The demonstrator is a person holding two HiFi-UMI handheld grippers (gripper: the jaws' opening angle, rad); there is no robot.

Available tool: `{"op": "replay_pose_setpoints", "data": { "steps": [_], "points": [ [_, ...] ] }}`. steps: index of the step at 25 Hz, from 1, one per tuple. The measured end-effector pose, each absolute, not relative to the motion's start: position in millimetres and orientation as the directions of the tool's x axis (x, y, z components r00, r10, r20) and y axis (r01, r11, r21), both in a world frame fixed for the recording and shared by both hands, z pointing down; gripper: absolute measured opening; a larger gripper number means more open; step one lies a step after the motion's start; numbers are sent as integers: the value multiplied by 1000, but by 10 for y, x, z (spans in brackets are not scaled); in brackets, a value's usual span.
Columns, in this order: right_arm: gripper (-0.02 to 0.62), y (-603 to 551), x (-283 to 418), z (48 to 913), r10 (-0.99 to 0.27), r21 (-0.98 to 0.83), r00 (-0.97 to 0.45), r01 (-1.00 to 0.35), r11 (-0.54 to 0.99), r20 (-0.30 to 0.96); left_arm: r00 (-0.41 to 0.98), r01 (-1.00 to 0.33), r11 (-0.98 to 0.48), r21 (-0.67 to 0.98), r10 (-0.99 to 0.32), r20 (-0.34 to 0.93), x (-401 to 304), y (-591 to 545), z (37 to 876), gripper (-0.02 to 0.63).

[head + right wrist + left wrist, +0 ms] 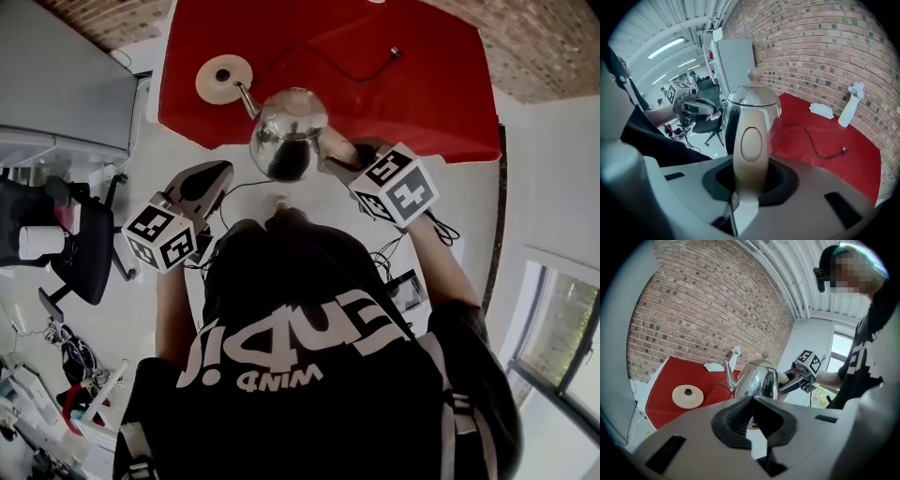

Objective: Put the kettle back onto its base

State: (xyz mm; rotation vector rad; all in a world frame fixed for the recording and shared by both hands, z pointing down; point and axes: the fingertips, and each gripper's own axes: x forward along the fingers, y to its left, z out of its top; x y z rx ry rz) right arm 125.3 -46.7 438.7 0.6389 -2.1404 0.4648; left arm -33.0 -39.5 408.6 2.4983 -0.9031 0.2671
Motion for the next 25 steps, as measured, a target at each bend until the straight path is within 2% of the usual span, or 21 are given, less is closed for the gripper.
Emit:
{"op": "replay_pose_setpoints", "data": {
  "steps": [9, 25],
  "points": [
    [87, -721, 1069, 4398, -268, -115, -523, -588, 801, 809, 748, -663, -655, 362, -566, 346, -660, -618, 4103, 9],
    [87, -1070, 842, 4294, -306, -91, -523, -603, 793, 796, 767, -641, -675, 365, -548, 333, -813, -939, 4115, 9]
  ]
}}
